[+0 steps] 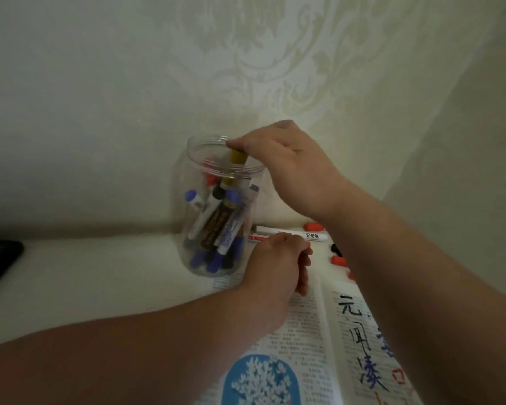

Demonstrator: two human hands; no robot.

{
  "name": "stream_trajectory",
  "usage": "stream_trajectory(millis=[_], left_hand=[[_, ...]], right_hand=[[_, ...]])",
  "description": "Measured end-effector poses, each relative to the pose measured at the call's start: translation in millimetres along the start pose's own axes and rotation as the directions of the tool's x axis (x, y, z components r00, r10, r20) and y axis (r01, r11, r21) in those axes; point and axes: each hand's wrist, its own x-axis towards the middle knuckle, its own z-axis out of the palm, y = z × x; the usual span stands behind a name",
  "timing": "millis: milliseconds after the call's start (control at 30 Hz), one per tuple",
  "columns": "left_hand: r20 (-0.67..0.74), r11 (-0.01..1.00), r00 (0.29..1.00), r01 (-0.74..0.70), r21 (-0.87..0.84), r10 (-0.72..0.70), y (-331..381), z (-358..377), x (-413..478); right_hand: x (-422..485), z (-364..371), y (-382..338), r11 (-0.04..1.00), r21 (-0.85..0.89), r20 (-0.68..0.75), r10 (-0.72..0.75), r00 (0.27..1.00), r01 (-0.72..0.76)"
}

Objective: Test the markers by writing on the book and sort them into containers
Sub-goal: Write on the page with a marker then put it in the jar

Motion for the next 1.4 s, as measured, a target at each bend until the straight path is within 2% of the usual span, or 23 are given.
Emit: stream_trajectory(millis=[133, 200, 233, 300, 367, 400, 467, 533, 600, 667, 800, 900, 1033, 1100, 1233, 1300, 1400], left_hand=[[0.012, 0.999, 1.000, -0.021, -0.036, 0.021, -0.8, 0.2, -0.9], [0.014, 0.999, 0.999, -0.040, -0.036, 0.040, -2.2, 0.5, -0.6], [0.013, 0.998, 0.999, -0.048, -0.035, 0.048, -2.8, 0.9, -0.1], [0.007, 0.998, 0.998, -0.063, -0.024, 0.064, -3.8, 1.9, 0.4], [0.006, 0.997, 0.997, -0.081, 0.012, 0.081, -5.3, 2.2, 1.6], [0.016, 0.995, 0.996, -0.091, 0.034, 0.090, -6.4, 2.2, 1.9], [0.038, 0.990, 0.993, -0.118, 0.074, 0.115, -8.2, 2.2, 2.3], [0.052, 0.983, 0.989, -0.144, 0.110, 0.139, -10.1, 2.7, 2.3], [0.067, 0.976, 0.984, -0.171, 0.135, 0.163, -11.8, 3.0, 3.3], [0.084, 0.967, 0.979, -0.197, 0.159, 0.186, -14.1, 2.5, 4.7], [0.141, 0.934, 0.962, -0.261, 0.243, 0.233, -17.7, 0.6, 4.0], [0.182, 0.894, 0.947, -0.312, 0.322, 0.264, -19.0, 0.9, 0.1], [0.281, 0.798, 0.903, -0.422, 0.431, 0.326, -19.9, 3.3, -9.3], [0.314, 0.767, 0.885, -0.458, 0.450, 0.344, -22.2, 4.7, -11.2], [0.380, 0.759, 0.864, -0.482, 0.438, 0.329, -23.4, 9.0, -14.4], [0.377, 0.767, 0.856, -0.496, 0.407, 0.354, -22.9, 10.4, -15.4], [0.308, 0.791, 0.863, -0.496, 0.359, 0.401, -20.3, 8.4, -13.7]], right_hand=[[-4.0, -8.3, 4.8, 0.997, -0.072, 0.143, -0.017, 0.990, 0.028], [-8.1, -14.6, 10.9, 0.996, -0.070, 0.139, -0.042, 0.989, 0.052], [-10.9, -20.8, 15.6, 0.998, -0.028, 0.063, -0.061, 0.996, 0.063], [-20.5, -37.1, 30.5, 0.998, 0.056, -0.185, -0.025, 0.982, 0.036], [-36.2, -56.7, 54.7, 0.994, -0.002, -0.340, 0.101, 0.935, -0.109], [-47.6, -65.3, 69.3, 0.968, -0.089, -0.312, 0.195, 0.930, -0.233], [-76.0, -73.0, 97.6, 0.797, -0.425, -0.092, 0.433, 0.897, -0.429], [-106.7, -71.2, 116.7, 0.631, -0.652, 0.065, 0.598, 0.799, -0.420], [-130.2, -69.4, 125.4, 0.605, -0.665, 0.096, 0.651, 0.753, -0.439], [-143.9, -68.0, 130.7, 0.630, -0.646, 0.102, 0.631, 0.769, -0.432], [-153.0, -66.1, 141.7, 0.700, -0.627, 0.118, 0.519, 0.847, -0.342], [-156.6, -66.7, 147.6, 0.724, -0.649, 0.148, 0.420, 0.896, -0.232], [-168.7, -70.6, 144.5, 0.850, -0.515, 0.113, 0.197, 0.974, -0.112], [-172.9, -69.1, 137.8, 0.907, -0.415, 0.125, 0.139, 0.982, -0.076], [-173.4, -58.8, 123.0, 0.941, -0.335, 0.196, 0.024, 0.980, 0.044], [-173.5, -58.0, 119.7, 0.962, -0.270, 0.196, 0.024, 0.980, 0.031], [-178.5, -73.4, 126.6, 0.980, -0.011, 0.179, 0.199, 0.964, -0.200]])
